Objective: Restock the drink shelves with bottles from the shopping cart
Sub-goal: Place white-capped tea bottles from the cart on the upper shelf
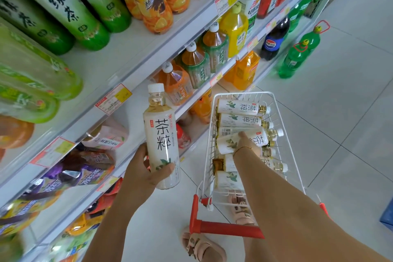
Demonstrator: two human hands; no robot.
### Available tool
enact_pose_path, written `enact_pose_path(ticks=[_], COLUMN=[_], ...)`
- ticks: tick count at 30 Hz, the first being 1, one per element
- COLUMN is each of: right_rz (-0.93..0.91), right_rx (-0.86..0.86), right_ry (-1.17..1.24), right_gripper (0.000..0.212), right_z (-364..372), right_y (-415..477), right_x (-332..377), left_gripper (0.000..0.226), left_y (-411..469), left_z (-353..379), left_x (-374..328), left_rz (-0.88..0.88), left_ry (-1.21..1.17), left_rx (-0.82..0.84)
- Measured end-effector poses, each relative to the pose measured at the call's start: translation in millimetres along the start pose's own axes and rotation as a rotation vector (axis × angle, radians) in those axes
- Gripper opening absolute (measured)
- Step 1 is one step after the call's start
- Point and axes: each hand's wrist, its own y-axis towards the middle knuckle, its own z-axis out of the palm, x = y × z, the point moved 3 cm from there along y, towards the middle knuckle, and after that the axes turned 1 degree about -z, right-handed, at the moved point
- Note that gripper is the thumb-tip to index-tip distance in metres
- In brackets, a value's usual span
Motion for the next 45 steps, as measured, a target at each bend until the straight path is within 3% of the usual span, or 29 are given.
enact_pose_path(ticks=[5, 10, 13, 19, 25, 29, 33, 37, 45], right_rz=[-0.253, -0.748, -1.050, -1.401, -1.580, -1.608, -1.721, -1.830, -1.861], right_rx=[0.031, 0.156, 0.334, 0.677, 0.932, 1.130, 1.185, 1.210, 1.363], right_ry=[-0.063, -0.227, -0.291, -0.283, -0.168, -0.083, -0.059, -0.025, -0.130], right_gripper=[0.048, 0.047, 0.052, 0.063, 0.065, 0.054, 0.055, 0.042, 0.046], right_z=[-25.3, -37.2, -40.2, -54.7, -83.1, -98.4, -101.8, -98.3, -78.7], right_y=[-86.9, -193.3, -254.6, -383.6, -494.6, -553.3, -610.9, -670.2, -759.1], right_x=[53.7, 119.4, 154.6, 218.8, 255.5, 271.4, 290.7, 312.5, 281.7], left_gripper=[0.066, 0.070, 0.069, 0.066, 0.065, 0.053, 0.055, 0.053, 0.037], left_y=[-21.1, -45.9, -66.4, -121.7, -180.7, -213.8, -249.8, -282.7, -326.6], left_z=[-8.4, -20.2, -31.9, -71.1, -115.4, -141.0, -175.3, -211.7, -274.2], left_x=[-30.8, -84.2, -124.9, -213.2, -283.8, -310.9, -337.2, -358.1, -334.4], left_rz=[0.048, 0.129, 0.221, 0.456, 0.671, 0.748, 0.855, 0.926, 0.880], left_ry=[-0.025, -0.119, -0.148, -0.151, -0.135, -0.169, -0.199, -0.173, -0.304], left_rx=[-0.030, -0.076, -0.122, -0.280, -0.497, -0.625, -0.722, -0.788, -0.885])
